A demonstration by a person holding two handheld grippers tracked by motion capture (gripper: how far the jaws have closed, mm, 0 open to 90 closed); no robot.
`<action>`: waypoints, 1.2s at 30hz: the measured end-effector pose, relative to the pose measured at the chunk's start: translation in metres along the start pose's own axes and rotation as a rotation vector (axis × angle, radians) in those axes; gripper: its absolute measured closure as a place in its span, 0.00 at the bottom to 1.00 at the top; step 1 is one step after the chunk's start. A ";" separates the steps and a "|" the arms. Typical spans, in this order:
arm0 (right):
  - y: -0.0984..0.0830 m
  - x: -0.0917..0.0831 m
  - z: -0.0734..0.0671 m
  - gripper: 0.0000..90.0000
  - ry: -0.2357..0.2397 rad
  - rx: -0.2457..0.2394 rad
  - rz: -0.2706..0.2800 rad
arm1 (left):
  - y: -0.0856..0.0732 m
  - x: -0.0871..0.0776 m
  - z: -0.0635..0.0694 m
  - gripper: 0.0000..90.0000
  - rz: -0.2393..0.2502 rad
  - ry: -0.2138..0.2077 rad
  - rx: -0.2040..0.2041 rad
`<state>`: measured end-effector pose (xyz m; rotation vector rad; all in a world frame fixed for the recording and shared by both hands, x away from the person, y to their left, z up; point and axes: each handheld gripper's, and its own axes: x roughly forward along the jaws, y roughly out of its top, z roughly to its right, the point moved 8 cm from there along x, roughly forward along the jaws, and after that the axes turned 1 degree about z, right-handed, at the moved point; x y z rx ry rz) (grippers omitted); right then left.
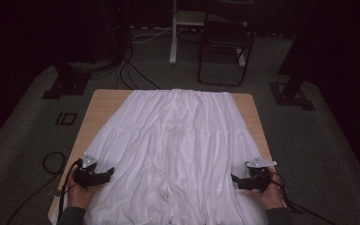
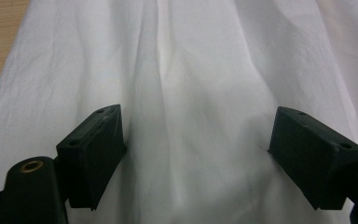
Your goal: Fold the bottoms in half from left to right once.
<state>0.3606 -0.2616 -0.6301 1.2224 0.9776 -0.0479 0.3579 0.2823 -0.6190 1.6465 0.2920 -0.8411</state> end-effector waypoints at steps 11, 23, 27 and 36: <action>0.001 0.001 0.000 0.11 0.013 -0.010 0.000 | 0.002 0.002 -0.001 0.21 0.000 0.009 -0.009; 0.001 0.000 0.000 0.14 -0.010 0.009 0.006 | 0.011 -0.026 -0.008 0.36 0.088 0.016 -0.062; 0.001 0.000 0.000 0.14 -0.010 0.009 0.006 | 0.003 -0.033 -0.024 0.27 0.069 0.078 -0.082; 0.001 0.000 0.000 0.14 -0.010 0.010 0.007 | -0.026 -0.036 -0.066 0.16 0.002 0.148 -0.210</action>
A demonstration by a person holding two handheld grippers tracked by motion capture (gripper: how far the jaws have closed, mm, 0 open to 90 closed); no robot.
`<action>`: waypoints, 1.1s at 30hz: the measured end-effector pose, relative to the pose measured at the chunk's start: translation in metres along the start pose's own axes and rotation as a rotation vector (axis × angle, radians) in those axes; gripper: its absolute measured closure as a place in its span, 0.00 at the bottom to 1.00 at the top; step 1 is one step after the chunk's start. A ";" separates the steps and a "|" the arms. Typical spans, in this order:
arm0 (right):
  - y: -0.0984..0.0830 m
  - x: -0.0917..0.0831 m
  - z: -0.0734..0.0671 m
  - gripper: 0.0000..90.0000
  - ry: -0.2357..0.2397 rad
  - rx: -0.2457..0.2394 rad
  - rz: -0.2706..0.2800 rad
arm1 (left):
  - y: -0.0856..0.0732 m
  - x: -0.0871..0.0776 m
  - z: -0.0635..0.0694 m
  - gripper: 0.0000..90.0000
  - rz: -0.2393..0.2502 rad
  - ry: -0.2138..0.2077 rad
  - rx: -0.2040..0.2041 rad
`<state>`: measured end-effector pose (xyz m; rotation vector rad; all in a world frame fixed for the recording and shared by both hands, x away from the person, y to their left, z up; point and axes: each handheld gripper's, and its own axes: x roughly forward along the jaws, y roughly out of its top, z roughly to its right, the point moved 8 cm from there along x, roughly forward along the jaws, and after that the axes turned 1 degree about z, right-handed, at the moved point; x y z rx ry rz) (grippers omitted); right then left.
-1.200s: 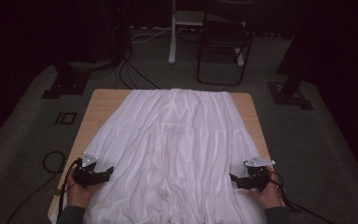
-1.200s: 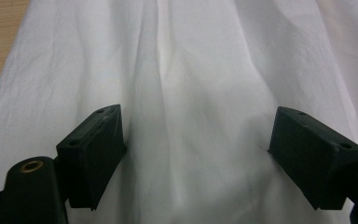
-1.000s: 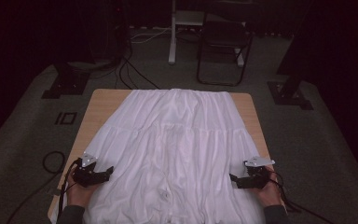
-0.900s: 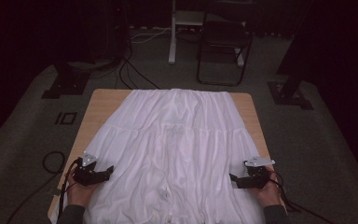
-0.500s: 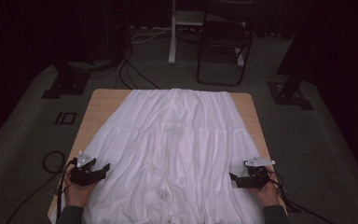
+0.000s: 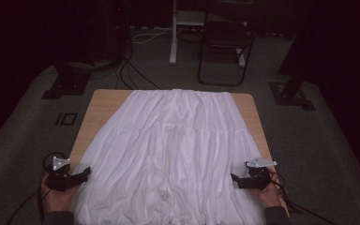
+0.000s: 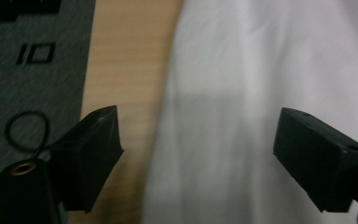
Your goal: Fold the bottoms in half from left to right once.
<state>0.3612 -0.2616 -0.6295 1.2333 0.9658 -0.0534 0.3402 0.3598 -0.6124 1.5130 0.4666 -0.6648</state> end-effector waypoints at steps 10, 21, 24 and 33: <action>0.000 -0.001 0.000 0.15 -0.001 0.001 0.000 | -0.005 -0.001 0.004 0.32 -0.031 -0.001 0.056; 0.001 -0.054 0.025 0.31 -0.161 0.082 0.076 | -0.004 -0.005 0.023 0.97 -0.048 -0.086 0.095; -0.017 -0.060 0.042 0.18 -0.231 0.147 0.030 | -0.005 -0.005 0.023 0.97 -0.044 -0.083 0.095; -0.033 -0.040 0.041 0.23 -0.174 0.173 -0.060 | -0.004 -0.005 0.025 0.97 -0.049 -0.053 0.120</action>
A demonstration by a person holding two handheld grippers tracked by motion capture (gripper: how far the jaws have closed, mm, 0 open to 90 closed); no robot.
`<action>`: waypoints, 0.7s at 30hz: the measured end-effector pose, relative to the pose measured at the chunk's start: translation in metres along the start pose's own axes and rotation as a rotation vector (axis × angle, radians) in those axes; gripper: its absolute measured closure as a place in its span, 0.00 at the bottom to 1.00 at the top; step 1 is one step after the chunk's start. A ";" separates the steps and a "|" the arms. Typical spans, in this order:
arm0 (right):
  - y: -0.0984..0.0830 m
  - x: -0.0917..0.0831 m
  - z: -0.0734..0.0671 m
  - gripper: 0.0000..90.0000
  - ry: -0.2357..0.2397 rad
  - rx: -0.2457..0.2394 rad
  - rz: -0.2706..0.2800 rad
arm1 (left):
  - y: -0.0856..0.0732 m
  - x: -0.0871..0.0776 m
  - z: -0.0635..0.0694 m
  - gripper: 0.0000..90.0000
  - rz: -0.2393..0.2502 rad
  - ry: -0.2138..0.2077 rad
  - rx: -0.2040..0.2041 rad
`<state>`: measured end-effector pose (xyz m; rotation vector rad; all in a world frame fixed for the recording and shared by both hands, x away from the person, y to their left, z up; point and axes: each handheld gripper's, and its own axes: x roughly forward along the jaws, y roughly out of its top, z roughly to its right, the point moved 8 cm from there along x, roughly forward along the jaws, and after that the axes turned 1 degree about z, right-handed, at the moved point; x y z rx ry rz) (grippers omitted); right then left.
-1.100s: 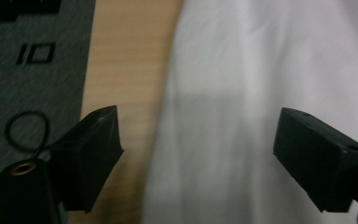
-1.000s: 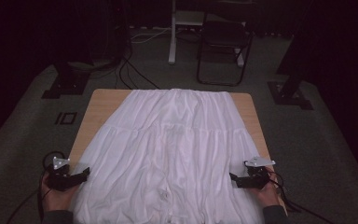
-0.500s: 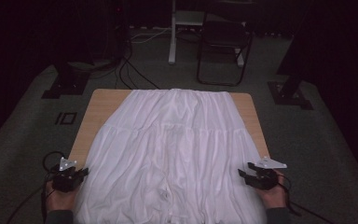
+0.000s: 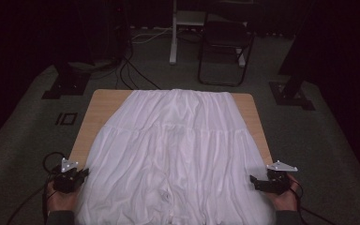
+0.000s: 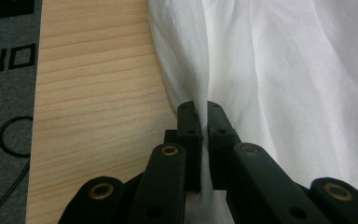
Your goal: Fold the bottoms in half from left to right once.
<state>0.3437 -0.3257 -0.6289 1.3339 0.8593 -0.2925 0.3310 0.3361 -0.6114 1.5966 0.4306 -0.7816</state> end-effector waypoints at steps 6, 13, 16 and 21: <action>0.007 -0.004 0.009 0.94 -0.013 0.010 -0.004 | 0.000 0.000 -0.001 0.98 -0.010 0.030 0.018; -0.005 -0.014 0.048 0.97 -0.150 0.160 0.017 | 0.000 -0.003 -0.019 0.99 -0.020 0.124 0.016; -0.007 -0.015 0.051 0.97 -0.133 0.189 0.033 | 0.006 -0.010 -0.044 0.99 0.020 0.186 -0.059; -0.004 -0.016 0.047 0.96 -0.143 0.159 0.033 | 0.017 -0.031 -0.097 0.99 0.026 0.458 -0.133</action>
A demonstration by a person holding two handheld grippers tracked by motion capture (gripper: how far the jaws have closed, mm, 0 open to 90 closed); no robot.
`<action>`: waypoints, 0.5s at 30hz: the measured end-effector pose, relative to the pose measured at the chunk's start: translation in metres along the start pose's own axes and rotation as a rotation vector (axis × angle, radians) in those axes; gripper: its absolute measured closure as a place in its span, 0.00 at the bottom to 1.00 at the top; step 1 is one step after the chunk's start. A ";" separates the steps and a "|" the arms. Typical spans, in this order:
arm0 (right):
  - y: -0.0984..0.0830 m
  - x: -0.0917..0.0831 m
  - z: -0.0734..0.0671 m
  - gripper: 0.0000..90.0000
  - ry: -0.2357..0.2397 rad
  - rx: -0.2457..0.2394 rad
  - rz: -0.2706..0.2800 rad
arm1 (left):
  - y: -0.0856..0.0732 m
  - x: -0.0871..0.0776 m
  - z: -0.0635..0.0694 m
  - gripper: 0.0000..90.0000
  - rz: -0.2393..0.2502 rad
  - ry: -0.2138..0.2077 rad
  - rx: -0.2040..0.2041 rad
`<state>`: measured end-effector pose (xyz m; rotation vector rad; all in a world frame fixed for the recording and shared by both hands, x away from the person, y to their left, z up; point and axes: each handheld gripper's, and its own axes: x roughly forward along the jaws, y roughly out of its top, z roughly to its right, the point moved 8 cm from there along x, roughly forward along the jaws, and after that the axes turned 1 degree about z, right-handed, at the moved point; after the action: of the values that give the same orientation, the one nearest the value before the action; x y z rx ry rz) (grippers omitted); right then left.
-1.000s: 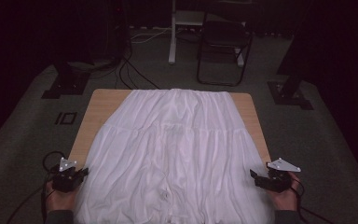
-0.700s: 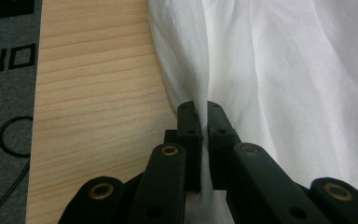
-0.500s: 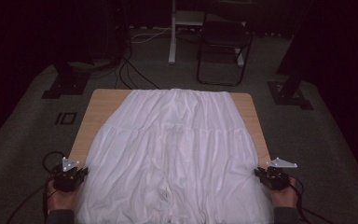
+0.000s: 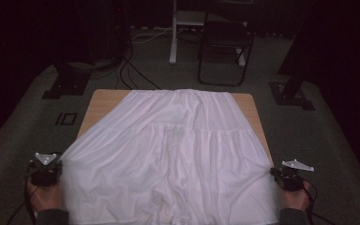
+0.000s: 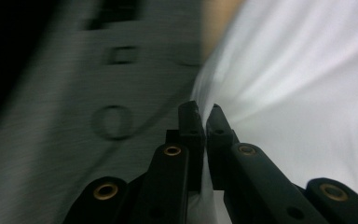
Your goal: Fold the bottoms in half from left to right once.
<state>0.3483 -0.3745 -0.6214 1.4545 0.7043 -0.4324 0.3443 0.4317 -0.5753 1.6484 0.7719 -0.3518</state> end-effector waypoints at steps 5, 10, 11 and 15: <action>0.002 -0.003 -0.005 0.96 0.021 -0.010 0.019 | 0.017 -0.003 -0.042 0.99 -0.028 0.283 -0.012; 0.003 -0.001 -0.013 0.96 0.047 -0.046 0.017 | 0.032 -0.022 -0.029 0.99 0.034 0.192 0.000; 0.003 -0.001 -0.014 0.96 0.047 -0.050 0.017 | 0.034 -0.029 -0.019 0.99 0.056 0.154 0.014; 0.004 -0.002 -0.016 0.96 0.052 -0.055 0.023 | 0.042 -0.056 0.023 0.99 0.120 -0.009 0.070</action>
<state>0.3466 -0.3582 -0.6162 1.4241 0.7349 -0.3562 0.3350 0.3907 -0.5142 1.7489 0.6573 -0.3041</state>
